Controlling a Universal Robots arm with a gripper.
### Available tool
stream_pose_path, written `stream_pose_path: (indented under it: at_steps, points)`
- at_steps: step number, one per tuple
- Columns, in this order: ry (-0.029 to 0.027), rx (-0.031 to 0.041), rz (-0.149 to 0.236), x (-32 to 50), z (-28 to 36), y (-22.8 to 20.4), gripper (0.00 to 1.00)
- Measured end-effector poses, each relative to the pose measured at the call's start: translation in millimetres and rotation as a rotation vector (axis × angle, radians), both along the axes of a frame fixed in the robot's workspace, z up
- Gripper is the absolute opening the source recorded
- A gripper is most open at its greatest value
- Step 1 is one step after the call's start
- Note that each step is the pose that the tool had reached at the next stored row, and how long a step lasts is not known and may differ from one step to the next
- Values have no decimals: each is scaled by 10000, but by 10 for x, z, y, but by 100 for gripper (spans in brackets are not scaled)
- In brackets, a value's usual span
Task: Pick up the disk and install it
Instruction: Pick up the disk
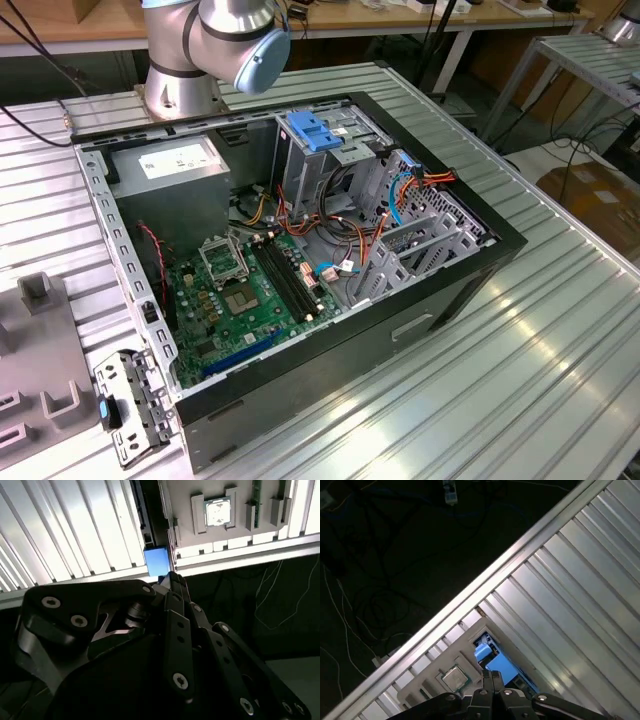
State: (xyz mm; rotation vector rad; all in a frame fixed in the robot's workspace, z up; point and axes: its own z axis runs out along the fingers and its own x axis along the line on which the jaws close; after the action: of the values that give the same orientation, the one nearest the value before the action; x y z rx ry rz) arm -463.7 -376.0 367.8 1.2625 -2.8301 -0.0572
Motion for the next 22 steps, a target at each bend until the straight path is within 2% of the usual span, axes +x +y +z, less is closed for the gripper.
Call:
stream_pose_path:
  at_steps: [1,3,5,6,8,9,10,11,15,16,17,22]
  points:
    - [0,0,486,0,0,0,11]
    - [-1,0,1064,0,0,0,11]
    - [0,-1,1381,0,0,0,11]
    - [-1,-1,1681,0,-1,0,11]
    - [-3,0,2049,0,-1,0,11]
    - [-22,-4,2325,3,0,0,11]
    - [-57,-8,2374,5,0,0,11]
    - [-120,-15,2417,5,-1,1,11]
    - [-574,-70,2460,7,-4,0,11]
    - [-662,-81,2469,9,-3,0,11]
    - [-681,-82,2479,9,-3,0,11]
    - [-682,-81,2498,8,-4,0,11]
